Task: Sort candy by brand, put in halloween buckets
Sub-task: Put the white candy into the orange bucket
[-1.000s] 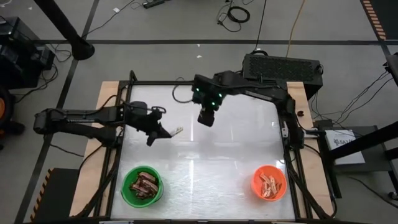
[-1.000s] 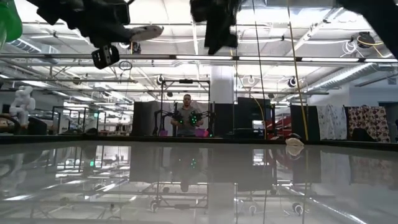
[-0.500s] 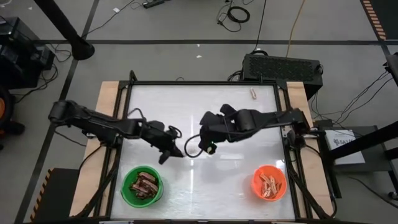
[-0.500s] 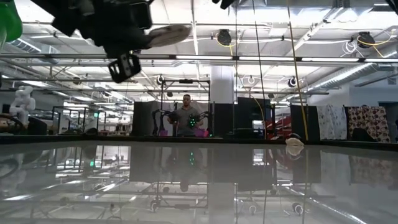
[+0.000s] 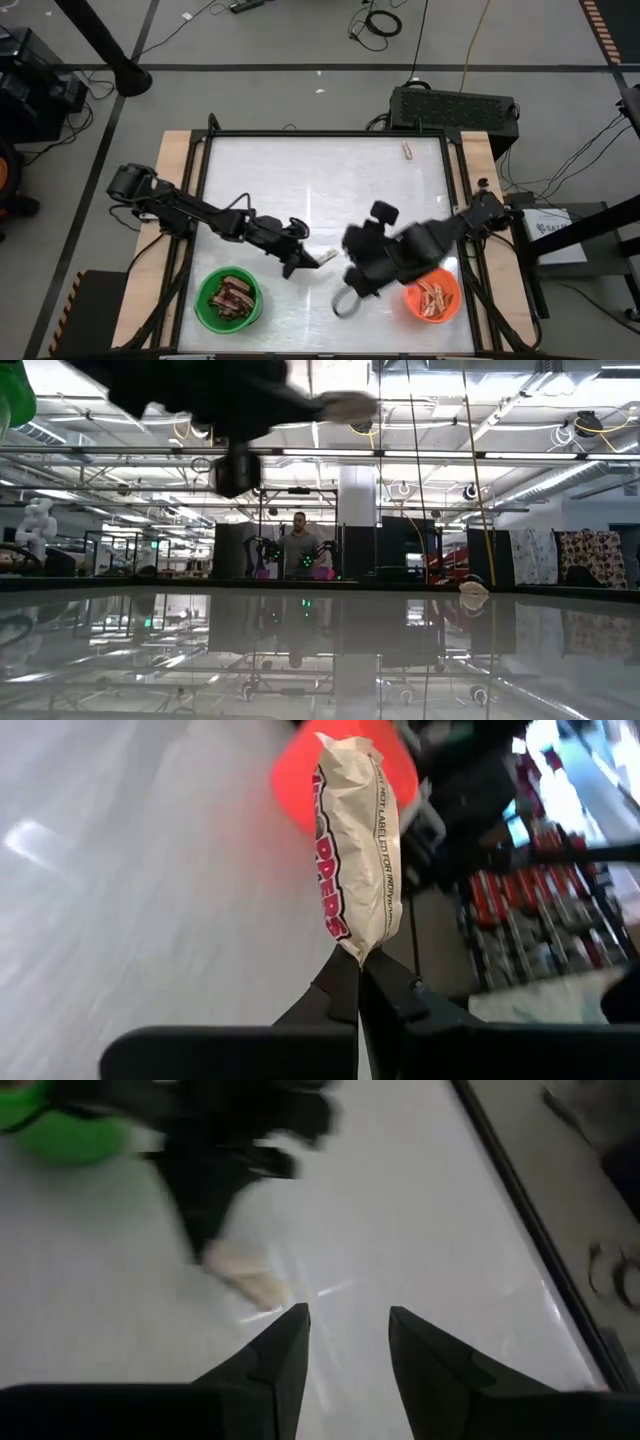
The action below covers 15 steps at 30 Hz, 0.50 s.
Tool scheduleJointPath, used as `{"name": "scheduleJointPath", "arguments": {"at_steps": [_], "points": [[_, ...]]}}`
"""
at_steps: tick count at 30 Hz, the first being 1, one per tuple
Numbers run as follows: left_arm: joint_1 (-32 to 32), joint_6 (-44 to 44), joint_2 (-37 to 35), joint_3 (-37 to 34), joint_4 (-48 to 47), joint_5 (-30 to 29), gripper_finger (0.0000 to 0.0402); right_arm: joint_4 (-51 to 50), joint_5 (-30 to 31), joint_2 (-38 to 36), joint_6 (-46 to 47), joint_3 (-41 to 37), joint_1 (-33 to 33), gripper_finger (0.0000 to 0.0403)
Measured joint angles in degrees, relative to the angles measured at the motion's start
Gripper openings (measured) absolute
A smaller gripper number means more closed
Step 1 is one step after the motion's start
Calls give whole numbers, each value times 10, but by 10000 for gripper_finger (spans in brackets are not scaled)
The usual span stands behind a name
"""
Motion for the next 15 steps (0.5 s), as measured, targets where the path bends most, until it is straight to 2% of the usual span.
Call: {"name": "scheduleJointPath", "arguments": {"at_steps": [3, 6, 15], "points": [[-7, -14, 39, 60, -1, -42, 0, -1, 1, -14, -27, 0, 34, 132], [-10, -26, 93, 143, -5, -58, 0, -1, 2, -37, -40, 0, 64, 132], [-28, 15, 276, 416, -37, -86, 0, -1, 22, -87, 19, 0, 174, 132]]}}
